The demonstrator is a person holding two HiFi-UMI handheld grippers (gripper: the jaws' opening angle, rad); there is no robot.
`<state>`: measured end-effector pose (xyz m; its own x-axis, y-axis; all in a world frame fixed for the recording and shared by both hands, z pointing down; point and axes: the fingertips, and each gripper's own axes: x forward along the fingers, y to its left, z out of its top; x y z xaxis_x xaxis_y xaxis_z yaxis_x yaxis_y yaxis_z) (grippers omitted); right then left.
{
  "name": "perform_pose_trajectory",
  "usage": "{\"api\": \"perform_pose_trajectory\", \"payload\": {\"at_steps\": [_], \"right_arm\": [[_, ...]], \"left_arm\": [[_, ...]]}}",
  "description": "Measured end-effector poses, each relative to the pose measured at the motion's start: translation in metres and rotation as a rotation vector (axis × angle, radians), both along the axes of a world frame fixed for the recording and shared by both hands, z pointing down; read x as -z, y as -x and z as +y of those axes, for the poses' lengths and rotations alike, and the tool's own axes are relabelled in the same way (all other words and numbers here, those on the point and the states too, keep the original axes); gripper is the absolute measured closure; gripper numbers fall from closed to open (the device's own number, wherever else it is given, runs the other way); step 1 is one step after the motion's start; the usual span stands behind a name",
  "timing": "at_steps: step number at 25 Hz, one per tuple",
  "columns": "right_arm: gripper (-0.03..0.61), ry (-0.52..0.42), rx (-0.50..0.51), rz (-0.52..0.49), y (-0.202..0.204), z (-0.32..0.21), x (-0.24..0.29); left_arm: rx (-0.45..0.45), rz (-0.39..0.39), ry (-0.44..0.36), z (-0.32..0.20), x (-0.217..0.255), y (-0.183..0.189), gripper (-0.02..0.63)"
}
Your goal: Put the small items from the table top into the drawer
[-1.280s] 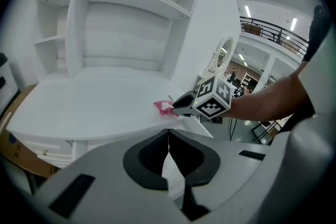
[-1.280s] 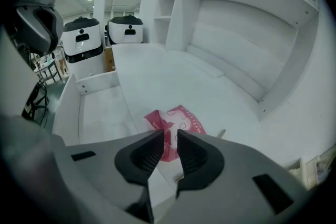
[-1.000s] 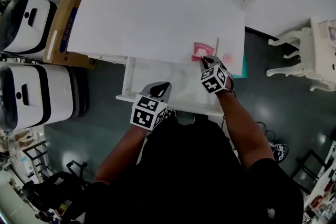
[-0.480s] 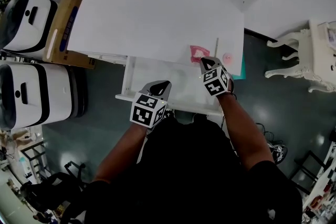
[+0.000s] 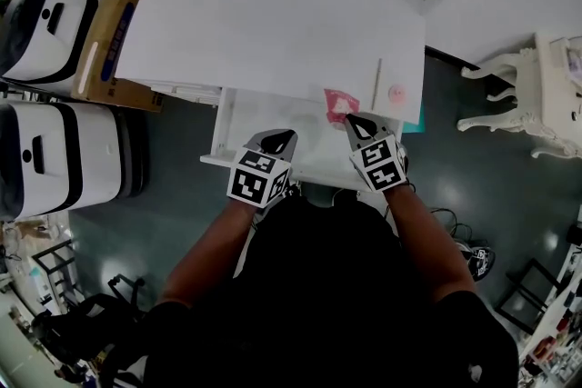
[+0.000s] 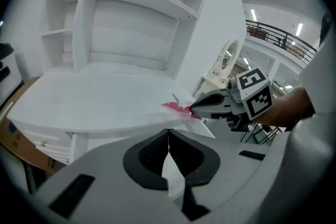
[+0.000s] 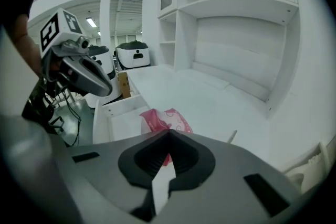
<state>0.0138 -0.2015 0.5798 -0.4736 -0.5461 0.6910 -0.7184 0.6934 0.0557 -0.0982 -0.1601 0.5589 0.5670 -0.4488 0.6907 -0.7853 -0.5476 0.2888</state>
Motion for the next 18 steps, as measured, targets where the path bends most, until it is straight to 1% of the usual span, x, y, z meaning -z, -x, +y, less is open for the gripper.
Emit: {"api": "perform_pose_trajectory", "payload": {"at_steps": [4,6,9,12,15,18], "right_arm": [[0.551,0.067,0.076,0.015,0.009,0.034,-0.017],[0.551,0.108,0.087,0.026,0.012,0.045,-0.031],[0.551,0.170,0.075,0.053,0.011,0.048,-0.060],[0.551,0.217,0.037,0.096,0.002,0.041,-0.095],[0.551,0.230,0.012,0.155,-0.010,0.033,-0.124],[0.551,0.228,-0.003,0.197,-0.017,0.023,-0.143]], "left_arm": [[0.006,-0.003,0.006,0.003,-0.002,0.005,0.603],[0.010,-0.003,0.007,0.005,-0.002,0.008,0.603],[0.012,-0.005,0.005,0.009,0.001,0.010,0.603],[0.020,-0.008,0.004,0.011,0.004,0.013,0.603],[0.044,-0.014,0.006,0.013,0.006,0.021,0.603],[0.069,-0.025,0.013,0.015,0.004,0.028,0.603]]}}
